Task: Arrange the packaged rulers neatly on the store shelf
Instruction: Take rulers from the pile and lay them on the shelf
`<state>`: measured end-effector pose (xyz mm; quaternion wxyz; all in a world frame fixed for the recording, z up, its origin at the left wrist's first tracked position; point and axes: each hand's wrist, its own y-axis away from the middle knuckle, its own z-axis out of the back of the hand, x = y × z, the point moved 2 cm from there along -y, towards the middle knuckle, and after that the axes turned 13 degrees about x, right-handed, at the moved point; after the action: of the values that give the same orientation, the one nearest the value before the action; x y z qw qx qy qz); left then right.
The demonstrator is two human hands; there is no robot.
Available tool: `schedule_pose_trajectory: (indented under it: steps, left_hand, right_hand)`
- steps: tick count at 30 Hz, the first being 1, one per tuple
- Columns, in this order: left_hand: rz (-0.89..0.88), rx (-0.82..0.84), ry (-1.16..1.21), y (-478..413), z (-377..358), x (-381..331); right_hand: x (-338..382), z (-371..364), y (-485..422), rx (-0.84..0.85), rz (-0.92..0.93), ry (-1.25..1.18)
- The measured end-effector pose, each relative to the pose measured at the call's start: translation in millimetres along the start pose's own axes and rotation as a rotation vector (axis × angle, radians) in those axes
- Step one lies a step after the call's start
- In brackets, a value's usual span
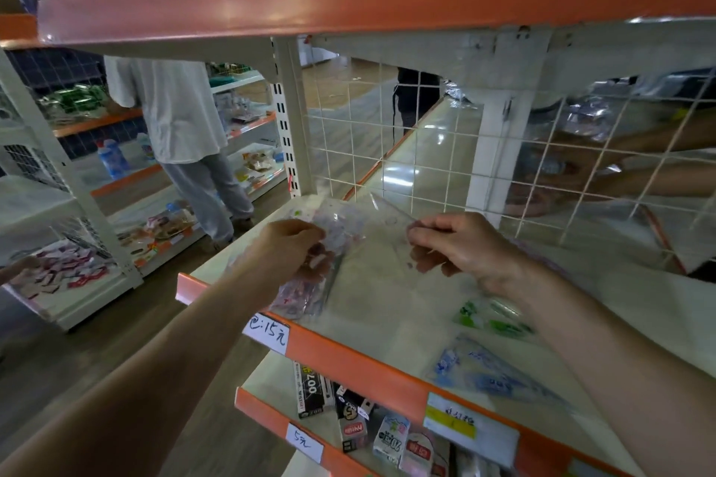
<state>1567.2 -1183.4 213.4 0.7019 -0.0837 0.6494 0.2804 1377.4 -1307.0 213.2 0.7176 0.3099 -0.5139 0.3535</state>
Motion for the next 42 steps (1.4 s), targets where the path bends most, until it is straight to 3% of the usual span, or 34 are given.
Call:
schedule_pose_trajectory:
  steps: [4,15,21,30,36,42]
  left_hand:
    - [-0.020,0.129,0.099,-6,-27,3]
    - [0.072,0.438,0.088,0,-108,4]
    - [0.123,0.521,0.186,8,-146,-5]
    - [0.138,0.652,0.437,12,-162,-11]
    - [0.057,0.666,0.329,24,-167,-19]
    - [-0.093,0.453,0.195,23,-167,-23]
  right_hand:
    - [-5,18,18,-0.053,0.013,-0.071]
    - [-18,56,63,-0.125,0.040,-0.321]
    - [-20,68,84,-0.182,0.067,-0.383]
    - [-20,77,104,-0.107,0.168,-0.357]
    - [-17,71,111,-0.087,0.189,-0.183]
    - [-17,79,114,-0.056,0.107,-0.507]
